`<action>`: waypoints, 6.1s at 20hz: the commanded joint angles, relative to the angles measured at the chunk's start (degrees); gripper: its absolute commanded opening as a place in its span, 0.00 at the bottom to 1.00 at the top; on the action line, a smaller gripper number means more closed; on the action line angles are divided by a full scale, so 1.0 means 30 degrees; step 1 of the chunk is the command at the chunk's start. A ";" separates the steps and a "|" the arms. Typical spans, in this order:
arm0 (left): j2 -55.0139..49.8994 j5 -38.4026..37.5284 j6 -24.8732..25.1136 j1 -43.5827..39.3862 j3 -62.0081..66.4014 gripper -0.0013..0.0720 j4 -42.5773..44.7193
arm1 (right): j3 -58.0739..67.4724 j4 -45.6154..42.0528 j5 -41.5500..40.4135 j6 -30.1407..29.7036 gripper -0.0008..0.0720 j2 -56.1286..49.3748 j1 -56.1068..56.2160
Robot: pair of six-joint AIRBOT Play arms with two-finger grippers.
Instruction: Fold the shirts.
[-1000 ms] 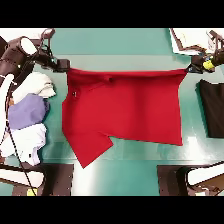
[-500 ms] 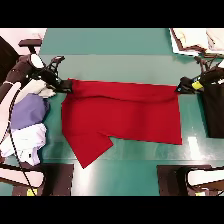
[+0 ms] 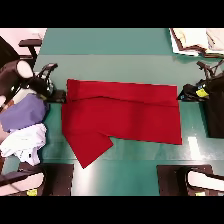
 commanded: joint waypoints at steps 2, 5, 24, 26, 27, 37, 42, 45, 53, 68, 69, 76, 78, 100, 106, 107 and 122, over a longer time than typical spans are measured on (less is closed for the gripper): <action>0.5391 -0.0219 -0.1530 -0.0007 -0.7074 0.61 -0.0641 | -0.2470 0.0182 -0.0124 0.0007 0.49 0.3198 -0.0015; 0.7781 0.0495 -0.2368 -0.0007 -1.0710 0.61 -0.2331 | -0.3228 0.0182 -0.0758 0.0015 0.49 0.4284 -0.0015; 1.0579 0.2295 -0.1719 -0.0007 -1.1504 0.05 -0.6630 | -0.8604 -0.2951 0.0372 0.0007 0.61 0.5020 -0.2958; 1.1111 0.1763 -0.1727 -0.0007 -1.1366 0.05 -0.6652 | -1.0630 -0.2601 0.0291 0.0007 0.71 0.5340 -0.5253; 1.1111 0.1588 -0.1727 -0.0007 -1.1366 0.05 -0.6652 | -1.1468 -0.2062 0.0306 -0.0007 0.71 0.5450 -0.6375; 1.1111 0.1552 -0.1712 -0.0007 -1.1366 0.05 -0.6637 | -1.4345 0.0372 -0.2317 -0.0583 0.44 0.5093 -0.5413; 1.1424 -0.1180 -0.1341 -0.0007 -1.1358 0.05 -0.5311 | -1.3573 0.0444 -0.2463 -0.0648 0.04 0.4772 -0.3402; 1.3872 -0.2885 -0.2484 -0.0007 -1.1366 0.05 -0.4007 | -1.2029 0.0270 -0.0102 -0.0641 0.04 0.7060 -0.3395; 1.4294 -0.2754 -0.2747 -0.0007 -0.8772 0.05 -0.5406 | -0.8582 -0.2324 0.2710 -0.0393 0.04 1.0834 -0.3381; -0.0758 0.7519 0.0240 -0.0007 -0.1268 0.05 -0.3162 | 0.4874 0.0729 -0.0903 -0.0423 0.04 -0.5370 0.1093; -0.0765 0.7796 0.0233 -0.0007 -0.1268 0.05 -0.3162 | 0.5603 0.1078 -0.0882 -0.0430 0.05 -0.6062 0.1093; -0.0750 0.5938 0.0197 -0.0007 0.0022 0.59 -0.3869 | 0.7053 0.1224 0.1588 -0.1661 0.66 -0.7337 -0.1042; -0.0758 0.5974 0.0233 -0.0058 0.0015 0.59 -0.5180 | 0.5865 0.1224 0.1537 -0.1661 0.75 -0.7337 -0.2419; -0.9435 0.9974 -0.1202 -0.8845 0.5960 0.05 -0.8779 | 0.6994 0.7206 0.1144 -0.3242 0.04 -0.4189 -0.0576; -1.2692 0.8903 -0.1209 -1.0353 0.9515 0.05 -0.8786 | 0.9566 0.7526 0.1275 -0.1902 0.04 -0.2266 0.2863; -1.2837 0.8852 -0.1217 -1.0426 0.9726 0.05 -0.8823 | 0.9872 0.8182 0.1297 -0.1902 0.04 -0.2266 0.3366; -0.5632 0.5916 -0.0321 -0.4532 0.9843 0.05 -0.5508 | 1.0251 1.0229 -0.2907 -0.2732 0.04 -0.2696 1.1519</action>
